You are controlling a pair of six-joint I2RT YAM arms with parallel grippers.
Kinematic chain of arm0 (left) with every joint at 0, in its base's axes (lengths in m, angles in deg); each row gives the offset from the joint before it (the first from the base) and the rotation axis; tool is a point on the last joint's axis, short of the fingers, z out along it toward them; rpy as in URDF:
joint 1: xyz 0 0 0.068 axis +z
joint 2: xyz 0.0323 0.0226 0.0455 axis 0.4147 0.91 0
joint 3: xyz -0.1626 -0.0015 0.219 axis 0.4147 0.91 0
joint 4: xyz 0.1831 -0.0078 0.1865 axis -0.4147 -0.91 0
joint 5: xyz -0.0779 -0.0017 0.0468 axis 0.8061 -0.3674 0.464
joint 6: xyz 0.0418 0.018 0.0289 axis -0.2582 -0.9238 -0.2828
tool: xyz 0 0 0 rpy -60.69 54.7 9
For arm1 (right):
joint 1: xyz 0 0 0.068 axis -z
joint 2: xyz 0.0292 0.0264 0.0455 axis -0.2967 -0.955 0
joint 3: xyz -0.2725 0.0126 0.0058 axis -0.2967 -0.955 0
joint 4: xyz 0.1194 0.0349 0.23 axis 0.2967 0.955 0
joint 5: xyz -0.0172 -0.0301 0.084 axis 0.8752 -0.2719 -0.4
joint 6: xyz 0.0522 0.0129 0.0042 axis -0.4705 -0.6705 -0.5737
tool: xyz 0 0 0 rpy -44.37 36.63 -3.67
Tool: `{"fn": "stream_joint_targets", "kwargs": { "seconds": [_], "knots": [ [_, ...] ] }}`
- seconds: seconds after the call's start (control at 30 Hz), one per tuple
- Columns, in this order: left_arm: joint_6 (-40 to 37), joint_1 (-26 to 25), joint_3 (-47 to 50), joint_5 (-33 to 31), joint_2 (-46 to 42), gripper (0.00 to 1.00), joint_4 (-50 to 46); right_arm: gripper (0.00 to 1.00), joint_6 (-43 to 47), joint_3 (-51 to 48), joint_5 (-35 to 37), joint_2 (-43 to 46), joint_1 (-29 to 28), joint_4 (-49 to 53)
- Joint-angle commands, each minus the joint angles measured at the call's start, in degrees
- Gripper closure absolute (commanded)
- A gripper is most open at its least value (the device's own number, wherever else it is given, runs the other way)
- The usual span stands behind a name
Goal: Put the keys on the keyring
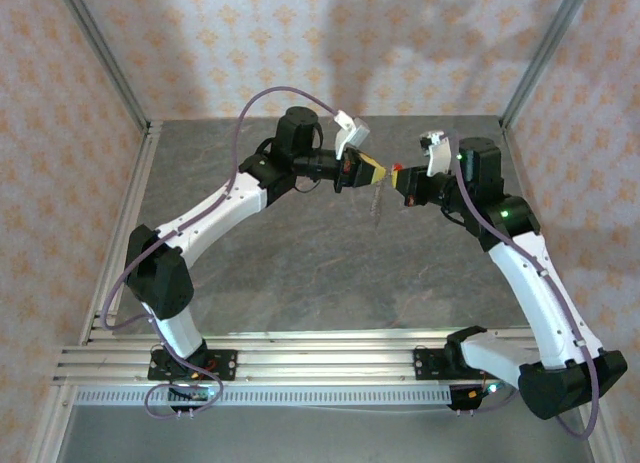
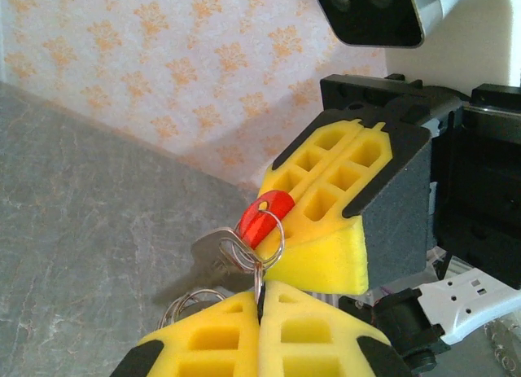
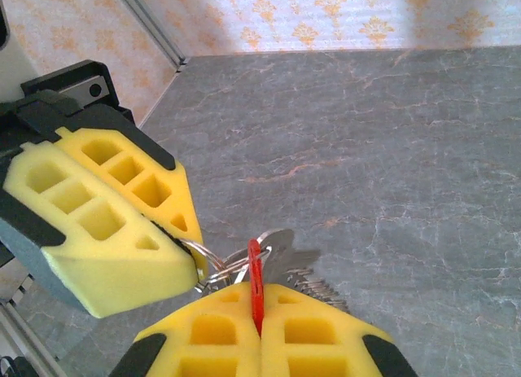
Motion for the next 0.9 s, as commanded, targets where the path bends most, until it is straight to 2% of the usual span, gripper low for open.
{"fn": "stream_joint_targets", "kwargs": {
  "seconds": [0.0, 0.17, 0.7, 0.87],
  "knots": [
    [-0.6, 0.1, -1.5, 1.3, 0.1, 1.0, 1.1, 1.0, 0.1, 3.0, -0.7, -0.3, 0.9, -0.9],
    [-0.4, 0.0, -1.8, 1.3, 0.3, 1.0, 1.2, 1.0, -0.8, 3.3, -3.4, -1.9, 0.3, -2.1],
    [0.7, -0.9, -2.1, 1.0, 0.8, 1.0, 2.5, 1.0, 1.0, 2.9, -3.5, -3.3, -1.3, -0.9],
    [3.7, -0.5, -0.3, -0.5, -0.1, 1.0, 6.4, 1.0, 1.2, -0.6, -2.0, 0.1, 1.7, -1.1]
  ]
}}
